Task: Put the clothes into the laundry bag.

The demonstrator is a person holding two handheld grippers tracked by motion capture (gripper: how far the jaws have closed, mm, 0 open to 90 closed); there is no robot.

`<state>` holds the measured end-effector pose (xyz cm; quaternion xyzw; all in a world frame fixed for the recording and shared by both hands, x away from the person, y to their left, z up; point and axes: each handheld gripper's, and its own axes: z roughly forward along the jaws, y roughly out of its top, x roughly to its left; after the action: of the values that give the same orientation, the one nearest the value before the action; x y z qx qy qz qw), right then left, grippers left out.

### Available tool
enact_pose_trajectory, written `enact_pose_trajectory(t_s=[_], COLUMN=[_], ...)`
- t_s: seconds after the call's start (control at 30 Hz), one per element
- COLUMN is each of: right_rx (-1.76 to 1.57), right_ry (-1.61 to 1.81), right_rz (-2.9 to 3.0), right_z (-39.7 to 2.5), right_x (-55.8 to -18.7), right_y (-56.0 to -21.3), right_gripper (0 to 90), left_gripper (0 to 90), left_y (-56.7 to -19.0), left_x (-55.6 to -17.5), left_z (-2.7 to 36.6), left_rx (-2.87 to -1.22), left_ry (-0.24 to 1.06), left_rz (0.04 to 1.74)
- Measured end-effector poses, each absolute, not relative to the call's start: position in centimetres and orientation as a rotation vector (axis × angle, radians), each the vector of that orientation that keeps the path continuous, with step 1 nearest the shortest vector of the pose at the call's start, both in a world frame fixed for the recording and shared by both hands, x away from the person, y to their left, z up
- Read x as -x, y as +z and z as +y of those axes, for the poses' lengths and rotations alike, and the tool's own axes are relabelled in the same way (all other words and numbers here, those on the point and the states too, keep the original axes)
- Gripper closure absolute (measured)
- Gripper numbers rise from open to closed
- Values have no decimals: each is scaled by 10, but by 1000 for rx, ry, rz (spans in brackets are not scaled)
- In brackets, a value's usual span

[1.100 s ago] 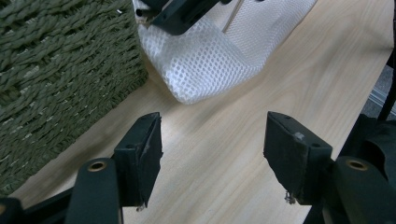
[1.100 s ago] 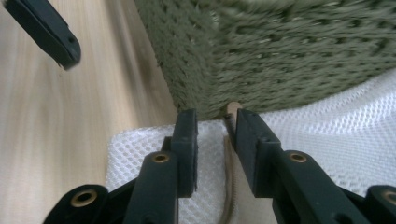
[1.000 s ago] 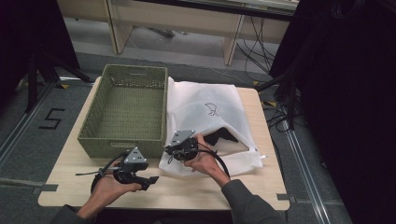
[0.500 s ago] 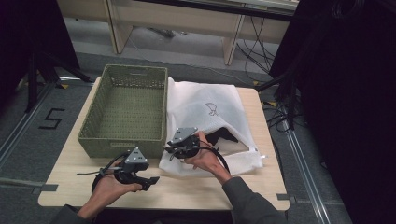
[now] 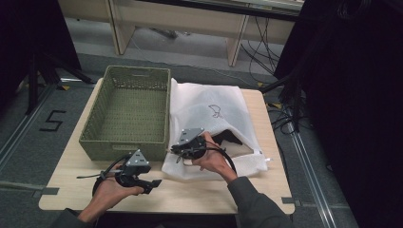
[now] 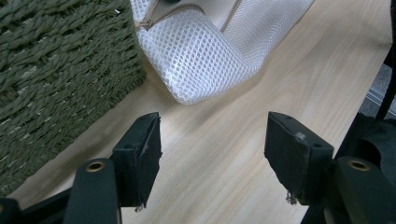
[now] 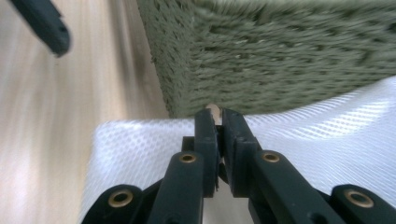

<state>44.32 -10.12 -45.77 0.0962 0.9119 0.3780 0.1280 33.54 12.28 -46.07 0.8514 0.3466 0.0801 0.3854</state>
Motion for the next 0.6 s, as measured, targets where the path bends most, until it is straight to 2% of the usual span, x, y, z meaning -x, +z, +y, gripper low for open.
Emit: enact_pose_trajectory(t_s=[0.13, 0.23, 0.33, 0.53, 0.6], right_rx=[-315, -446, -530, -651, -684], right_ry=[1008, 834, 667, 552, 555], right_rz=[2639, 2660, 2612, 2444, 2412], right_z=[-127, -145, -156, -165, -170], right_x=[-437, -443, -460, -487, -489], right_y=[-451, -466, -490, -501, -502], right_gripper=[856, 856, 855, 849, 805], left_gripper=[362, 362, 362, 361, 361], left_y=[-461, -461, -461, -462, -462], left_x=[-335, -336, -335, -334, -334], left_z=[122, 122, 120, 119, 120], left_rx=[-2158, -2173, -2173, -2181, -2188], left_ry=[194, 205, 198, 193, 194], left_rz=[900, 876, 879, 878, 861])
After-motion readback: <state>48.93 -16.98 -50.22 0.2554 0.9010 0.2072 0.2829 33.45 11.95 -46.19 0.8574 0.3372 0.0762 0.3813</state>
